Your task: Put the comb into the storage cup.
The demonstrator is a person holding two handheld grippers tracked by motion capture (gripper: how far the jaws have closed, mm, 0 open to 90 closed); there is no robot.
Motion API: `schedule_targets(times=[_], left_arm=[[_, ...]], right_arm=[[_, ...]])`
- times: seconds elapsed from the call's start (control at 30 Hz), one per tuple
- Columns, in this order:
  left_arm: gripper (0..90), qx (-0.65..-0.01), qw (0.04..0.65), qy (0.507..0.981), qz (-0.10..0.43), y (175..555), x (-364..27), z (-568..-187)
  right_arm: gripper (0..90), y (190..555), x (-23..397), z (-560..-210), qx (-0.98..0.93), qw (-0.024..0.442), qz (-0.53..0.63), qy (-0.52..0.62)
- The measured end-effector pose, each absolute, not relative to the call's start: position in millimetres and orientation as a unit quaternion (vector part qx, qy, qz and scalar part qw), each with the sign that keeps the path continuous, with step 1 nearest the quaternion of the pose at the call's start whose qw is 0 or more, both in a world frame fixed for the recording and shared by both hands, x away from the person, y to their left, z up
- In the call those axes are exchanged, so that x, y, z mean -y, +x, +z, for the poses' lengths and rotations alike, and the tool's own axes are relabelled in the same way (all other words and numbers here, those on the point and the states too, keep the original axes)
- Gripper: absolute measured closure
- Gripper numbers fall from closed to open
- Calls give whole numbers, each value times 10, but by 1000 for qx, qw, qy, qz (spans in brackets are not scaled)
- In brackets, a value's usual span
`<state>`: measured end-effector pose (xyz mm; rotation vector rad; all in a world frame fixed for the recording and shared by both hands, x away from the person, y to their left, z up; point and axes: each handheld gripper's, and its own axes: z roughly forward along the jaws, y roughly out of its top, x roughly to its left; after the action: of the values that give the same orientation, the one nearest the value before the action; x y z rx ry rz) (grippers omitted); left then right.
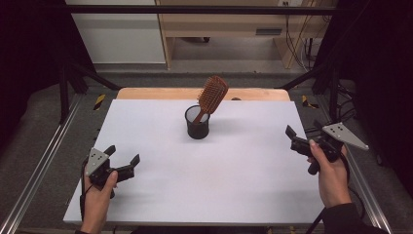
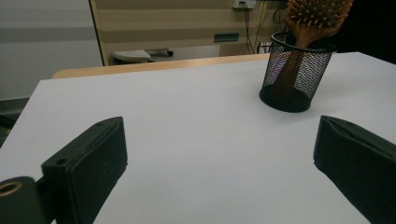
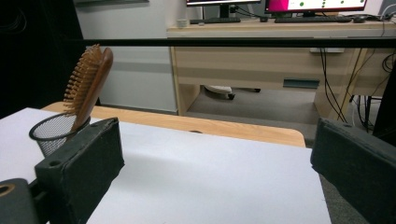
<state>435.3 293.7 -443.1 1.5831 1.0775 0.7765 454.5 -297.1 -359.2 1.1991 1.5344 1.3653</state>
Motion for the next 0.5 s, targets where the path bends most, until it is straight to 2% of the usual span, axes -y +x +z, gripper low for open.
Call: schedule_targets(times=[0.5], left_arm=[[31, -445, 512, 659, 326, 4323, -2954, -4417]], right_arm=[[37, 4250, 2941, -3792, -610, 387, 531, 442]])
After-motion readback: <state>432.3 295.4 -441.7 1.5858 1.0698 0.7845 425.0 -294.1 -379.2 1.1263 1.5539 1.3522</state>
